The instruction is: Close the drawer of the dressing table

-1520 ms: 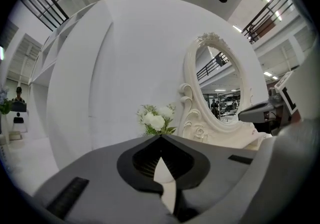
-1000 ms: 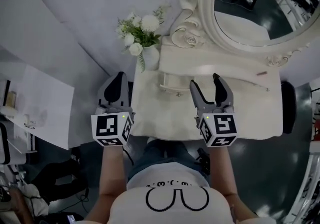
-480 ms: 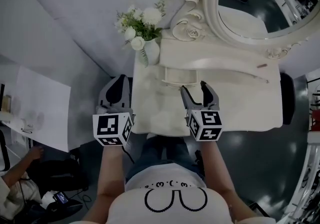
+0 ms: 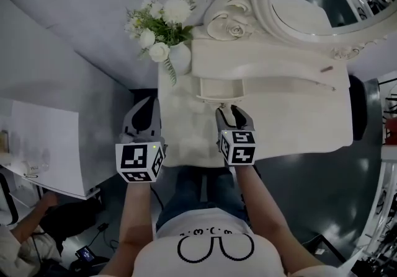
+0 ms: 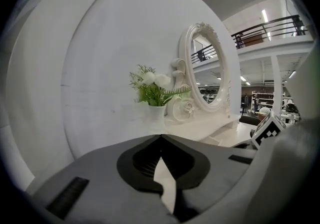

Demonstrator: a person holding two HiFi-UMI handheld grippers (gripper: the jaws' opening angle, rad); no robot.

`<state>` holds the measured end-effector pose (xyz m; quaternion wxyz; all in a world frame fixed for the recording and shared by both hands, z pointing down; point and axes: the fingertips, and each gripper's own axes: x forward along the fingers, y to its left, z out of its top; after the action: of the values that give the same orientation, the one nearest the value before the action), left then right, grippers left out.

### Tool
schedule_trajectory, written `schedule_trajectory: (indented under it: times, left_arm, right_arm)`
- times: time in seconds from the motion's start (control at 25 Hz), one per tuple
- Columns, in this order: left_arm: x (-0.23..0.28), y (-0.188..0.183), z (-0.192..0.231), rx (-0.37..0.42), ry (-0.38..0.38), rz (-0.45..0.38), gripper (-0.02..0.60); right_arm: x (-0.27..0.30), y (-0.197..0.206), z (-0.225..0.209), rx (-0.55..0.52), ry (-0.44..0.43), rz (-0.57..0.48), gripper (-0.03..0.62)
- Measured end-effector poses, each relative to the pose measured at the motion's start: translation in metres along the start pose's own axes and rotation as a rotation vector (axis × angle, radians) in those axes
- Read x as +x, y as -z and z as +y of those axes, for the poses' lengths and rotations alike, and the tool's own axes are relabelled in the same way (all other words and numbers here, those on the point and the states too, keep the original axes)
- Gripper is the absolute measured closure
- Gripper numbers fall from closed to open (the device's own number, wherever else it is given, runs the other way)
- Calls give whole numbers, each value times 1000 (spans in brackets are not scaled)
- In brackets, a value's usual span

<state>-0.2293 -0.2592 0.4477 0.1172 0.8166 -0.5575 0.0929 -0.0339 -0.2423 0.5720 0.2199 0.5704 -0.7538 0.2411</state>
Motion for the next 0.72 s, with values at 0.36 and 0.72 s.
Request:
schedule_trajectory:
  times: [0.36,0.72]
  left_arm:
    - [8,22,4,-11,16,46,583]
    - [5,15,10,-22,-11,27,583]
  right_arm:
    - [23,15,0,-11,36,29,495]
    - [23,9,2,-12,23,42,497]
